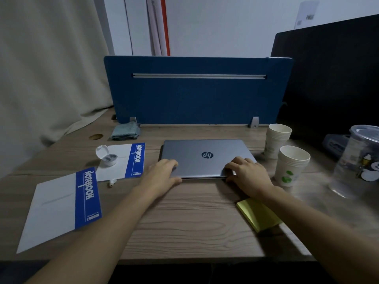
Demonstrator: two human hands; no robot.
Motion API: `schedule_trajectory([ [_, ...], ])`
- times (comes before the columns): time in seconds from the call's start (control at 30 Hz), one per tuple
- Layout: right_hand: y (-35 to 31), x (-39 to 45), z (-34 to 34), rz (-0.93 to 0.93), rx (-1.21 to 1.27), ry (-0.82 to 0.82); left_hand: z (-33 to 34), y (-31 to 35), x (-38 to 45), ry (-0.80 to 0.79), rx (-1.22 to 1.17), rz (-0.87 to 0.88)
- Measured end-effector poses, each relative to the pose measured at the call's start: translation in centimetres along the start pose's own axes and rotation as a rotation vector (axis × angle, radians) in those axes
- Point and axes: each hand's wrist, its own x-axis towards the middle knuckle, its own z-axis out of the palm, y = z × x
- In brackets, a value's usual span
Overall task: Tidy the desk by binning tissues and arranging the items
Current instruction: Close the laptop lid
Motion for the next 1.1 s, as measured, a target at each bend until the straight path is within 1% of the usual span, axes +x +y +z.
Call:
schedule_trajectory([
  [0.1,0.2,1.3,0.4,0.020,0.009,0.005,0.2,-0.1,1.1,0.015,-0.008,-0.016],
  [0.3,1.1,4.4,1.4,0.011,-0.010,-0.002,0.1,-0.8,4.3,-0.020,-0.006,-0.030],
  [0.5,1.7,8.1,2.7,0.043,-0.002,-0.004,0.6,-1.9,8.3,-0.030,0.009,-0.033],
  [0.77,2.8,12.3,4.0,0.047,-0.003,-0.018,1.8,-3.6,13.0,-0.017,-0.031,-0.046],
  [1.0,3.4,14.1,5.2,0.066,-0.020,-0.012,2.4,-4.5,15.1,-0.012,-0.056,-0.045],
  [1.1,3.1,14.0,5.1,0.090,0.013,-0.019,2.4,-4.5,14.9,-0.011,-0.056,-0.047],
])
